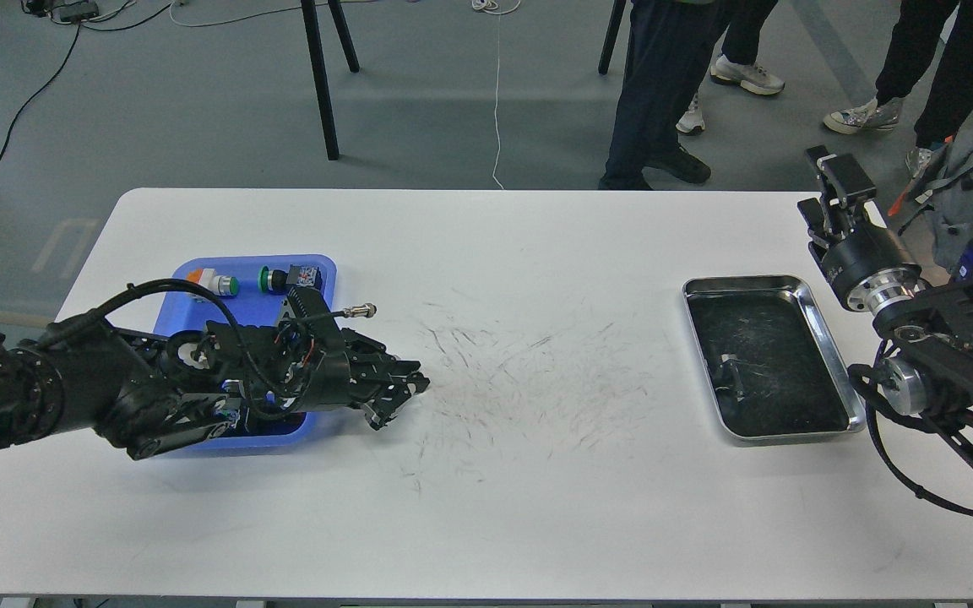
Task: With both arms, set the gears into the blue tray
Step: 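Carry the gear into the blue tray and release it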
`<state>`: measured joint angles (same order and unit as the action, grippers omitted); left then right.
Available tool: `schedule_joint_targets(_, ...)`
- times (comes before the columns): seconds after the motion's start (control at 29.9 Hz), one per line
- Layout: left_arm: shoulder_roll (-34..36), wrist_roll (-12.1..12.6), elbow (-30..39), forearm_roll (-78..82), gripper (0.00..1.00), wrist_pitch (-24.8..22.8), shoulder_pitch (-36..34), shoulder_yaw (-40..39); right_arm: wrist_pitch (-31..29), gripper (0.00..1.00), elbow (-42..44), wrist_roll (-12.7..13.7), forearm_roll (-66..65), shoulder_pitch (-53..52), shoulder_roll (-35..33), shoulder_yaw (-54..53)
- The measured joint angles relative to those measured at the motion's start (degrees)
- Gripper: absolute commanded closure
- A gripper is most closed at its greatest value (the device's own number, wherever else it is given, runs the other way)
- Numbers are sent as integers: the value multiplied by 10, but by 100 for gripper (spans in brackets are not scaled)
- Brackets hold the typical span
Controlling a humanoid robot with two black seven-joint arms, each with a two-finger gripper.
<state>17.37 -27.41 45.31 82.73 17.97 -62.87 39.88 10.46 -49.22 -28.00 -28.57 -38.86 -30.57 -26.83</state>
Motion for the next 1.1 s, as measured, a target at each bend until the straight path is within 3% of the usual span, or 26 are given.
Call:
schedule_joint_targets(0.27,31,-6,8,-23,86,-2,-26,-39,0,15,1,0,0,1,2,0)
schedule_joint_targets(0.63,135,-6,27,-42,86,-21,-48,-63,1,15,-1,0,-1,0,6,0)
schedule_joint_targets(1.1,254,-6,24,-74,85,-22,41,-84,1,15,-1,0,-1,-1,8,0)
